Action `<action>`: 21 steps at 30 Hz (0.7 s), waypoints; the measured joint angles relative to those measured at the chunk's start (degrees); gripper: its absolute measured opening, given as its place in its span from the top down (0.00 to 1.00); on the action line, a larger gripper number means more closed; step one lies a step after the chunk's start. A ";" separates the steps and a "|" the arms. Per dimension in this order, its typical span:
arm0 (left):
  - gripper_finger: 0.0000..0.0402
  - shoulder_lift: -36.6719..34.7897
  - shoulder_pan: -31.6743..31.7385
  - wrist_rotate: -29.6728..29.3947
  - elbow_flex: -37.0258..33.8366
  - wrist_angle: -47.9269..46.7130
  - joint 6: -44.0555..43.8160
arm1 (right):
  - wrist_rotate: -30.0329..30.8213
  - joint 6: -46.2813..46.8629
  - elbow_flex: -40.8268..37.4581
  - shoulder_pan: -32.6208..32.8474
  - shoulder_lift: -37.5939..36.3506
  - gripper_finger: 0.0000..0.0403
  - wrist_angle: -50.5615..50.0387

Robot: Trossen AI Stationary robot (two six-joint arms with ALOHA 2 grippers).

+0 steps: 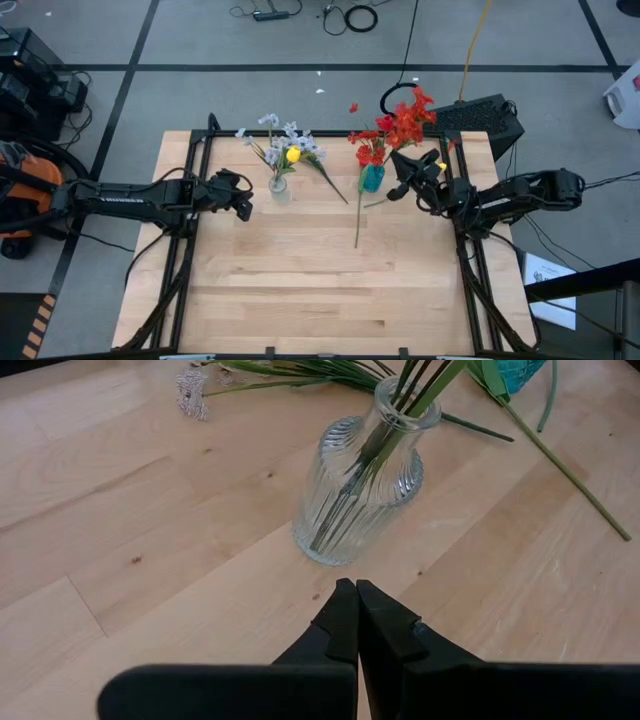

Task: Sort flowers into vase by color
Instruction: Put the red flowers into the blue crystal vase

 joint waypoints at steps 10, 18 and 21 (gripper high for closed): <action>1.00 -0.02 0.00 0.00 0.00 -0.02 0.02 | -3.90 1.14 0.35 -3.95 0.02 1.00 -3.70; 1.00 0.00 0.00 0.00 0.00 -0.03 -0.02 | -6.46 3.31 0.35 -4.65 0.46 1.00 -8.54; 1.00 0.00 -0.01 -0.01 0.00 -0.04 0.00 | -6.43 3.31 0.35 -4.65 0.46 1.00 -10.26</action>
